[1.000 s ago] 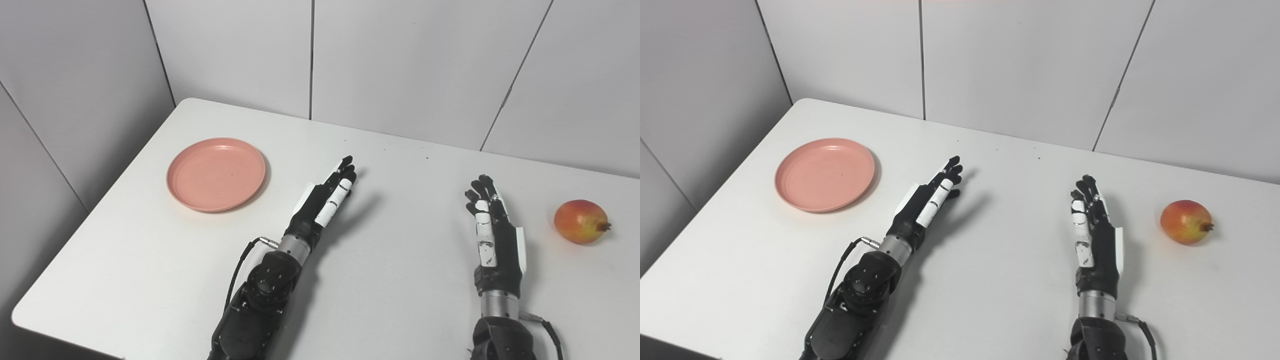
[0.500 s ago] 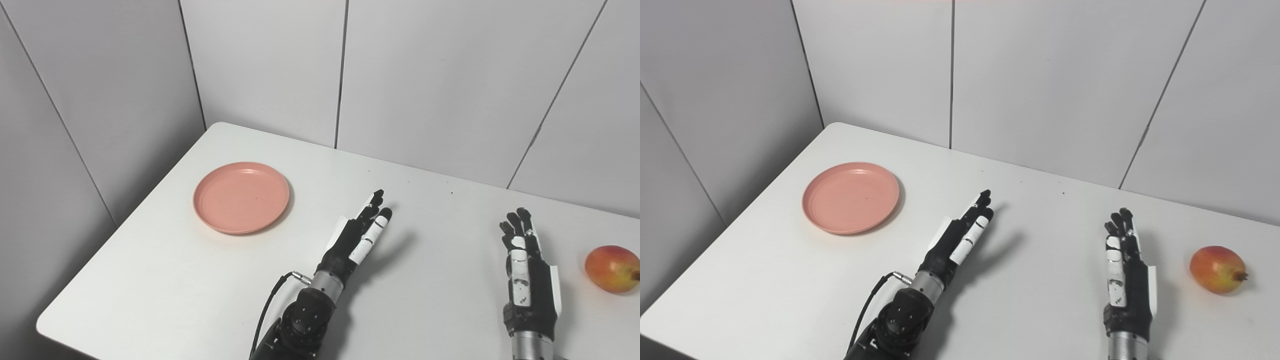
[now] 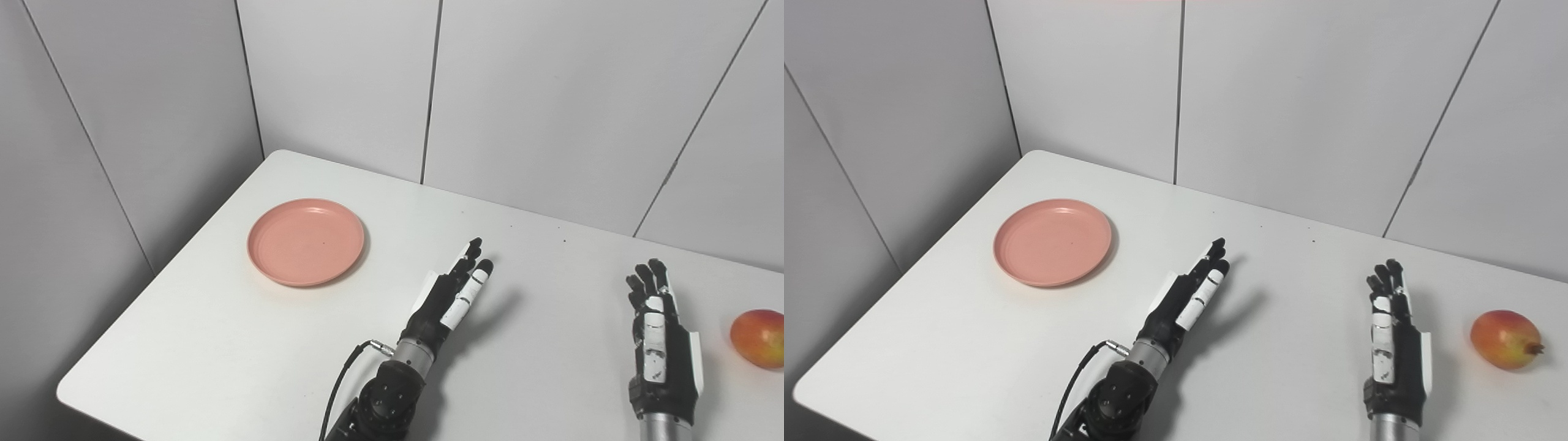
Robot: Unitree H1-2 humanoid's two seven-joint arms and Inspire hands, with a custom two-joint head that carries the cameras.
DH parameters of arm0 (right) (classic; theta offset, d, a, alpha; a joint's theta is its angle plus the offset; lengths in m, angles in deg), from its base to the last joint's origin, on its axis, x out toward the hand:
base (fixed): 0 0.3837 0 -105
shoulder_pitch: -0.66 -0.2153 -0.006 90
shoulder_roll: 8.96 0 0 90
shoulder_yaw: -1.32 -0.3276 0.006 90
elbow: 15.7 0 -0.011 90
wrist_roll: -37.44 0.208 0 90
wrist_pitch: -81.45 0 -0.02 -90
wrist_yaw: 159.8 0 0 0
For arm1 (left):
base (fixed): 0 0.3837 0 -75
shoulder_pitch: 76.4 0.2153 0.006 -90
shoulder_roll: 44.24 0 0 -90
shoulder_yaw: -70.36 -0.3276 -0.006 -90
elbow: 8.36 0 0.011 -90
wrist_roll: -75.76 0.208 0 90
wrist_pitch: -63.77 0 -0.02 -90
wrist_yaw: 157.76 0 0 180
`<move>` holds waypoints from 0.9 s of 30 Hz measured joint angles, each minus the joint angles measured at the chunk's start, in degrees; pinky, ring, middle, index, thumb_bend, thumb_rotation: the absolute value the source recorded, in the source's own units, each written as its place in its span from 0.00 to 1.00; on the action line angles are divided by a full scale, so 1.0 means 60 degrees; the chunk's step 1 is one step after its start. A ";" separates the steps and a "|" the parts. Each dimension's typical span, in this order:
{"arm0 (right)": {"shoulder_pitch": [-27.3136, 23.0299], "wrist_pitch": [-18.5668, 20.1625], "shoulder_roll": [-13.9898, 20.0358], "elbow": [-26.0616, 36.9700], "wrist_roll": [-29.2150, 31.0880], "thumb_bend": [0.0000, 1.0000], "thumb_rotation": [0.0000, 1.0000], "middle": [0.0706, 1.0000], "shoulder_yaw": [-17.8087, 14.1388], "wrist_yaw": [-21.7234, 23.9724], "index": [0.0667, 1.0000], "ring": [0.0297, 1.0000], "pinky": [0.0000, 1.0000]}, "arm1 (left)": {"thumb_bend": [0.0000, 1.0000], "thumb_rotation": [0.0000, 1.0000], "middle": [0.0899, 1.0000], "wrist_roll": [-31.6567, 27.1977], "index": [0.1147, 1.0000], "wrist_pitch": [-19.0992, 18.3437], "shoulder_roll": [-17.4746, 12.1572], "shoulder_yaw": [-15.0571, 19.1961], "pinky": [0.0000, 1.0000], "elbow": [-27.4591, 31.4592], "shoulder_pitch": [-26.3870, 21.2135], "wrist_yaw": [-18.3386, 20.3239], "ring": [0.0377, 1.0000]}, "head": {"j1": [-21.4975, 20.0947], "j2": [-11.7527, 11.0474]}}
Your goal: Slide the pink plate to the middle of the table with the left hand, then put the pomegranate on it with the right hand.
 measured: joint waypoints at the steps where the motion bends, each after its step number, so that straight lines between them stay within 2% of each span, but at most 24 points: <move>1: 0.0000 0.0000 0.0004 0.0000 0.0000 0.51 0.93 0.94 -0.0001 0.0022 0.95 0.94 0.99 | 0.54 1.00 1.00 0.0006 1.00 -0.0014 0.0005 -0.0001 1.00 0.0005 0.0000 -0.0016 1.00 | 0.0000 0.0000; 5: -0.0004 0.0001 0.0004 0.0000 -0.0020 0.52 0.93 0.94 -0.0030 0.0018 0.95 0.94 0.98 | 0.54 1.00 1.00 0.0134 0.99 -0.0110 0.0001 0.0067 1.00 0.0121 0.0003 -0.0031 1.00 | 0.0044 -0.0073; 13: -0.0012 0.0001 0.0007 -0.0001 -0.0060 0.50 0.95 0.95 -0.0037 0.0017 0.95 0.94 0.99 | 0.51 1.00 1.00 -0.0081 1.00 -0.0044 -0.0032 0.0638 1.00 0.0646 0.0074 -0.0258 1.00 | 0.0044 -0.0205; 21: -0.0021 0.0001 -0.0027 -0.0015 -0.0146 0.51 0.91 0.94 -0.0044 -0.0023 0.94 0.93 0.98 | 0.48 1.00 1.00 -0.0089 1.00 0.0297 -0.0166 0.1020 1.00 0.0723 0.0070 -0.0351 1.00 | -0.0073 -0.0264; 27: -0.0038 0.0000 -0.0081 -0.0051 -0.0240 0.49 0.93 0.94 -0.0079 -0.0040 0.95 0.93 0.98 | 0.49 1.00 1.00 -0.0091 1.00 0.0310 -0.0303 0.1409 0.99 0.0733 -0.0070 -0.0454 1.00 | -0.0132 -0.0322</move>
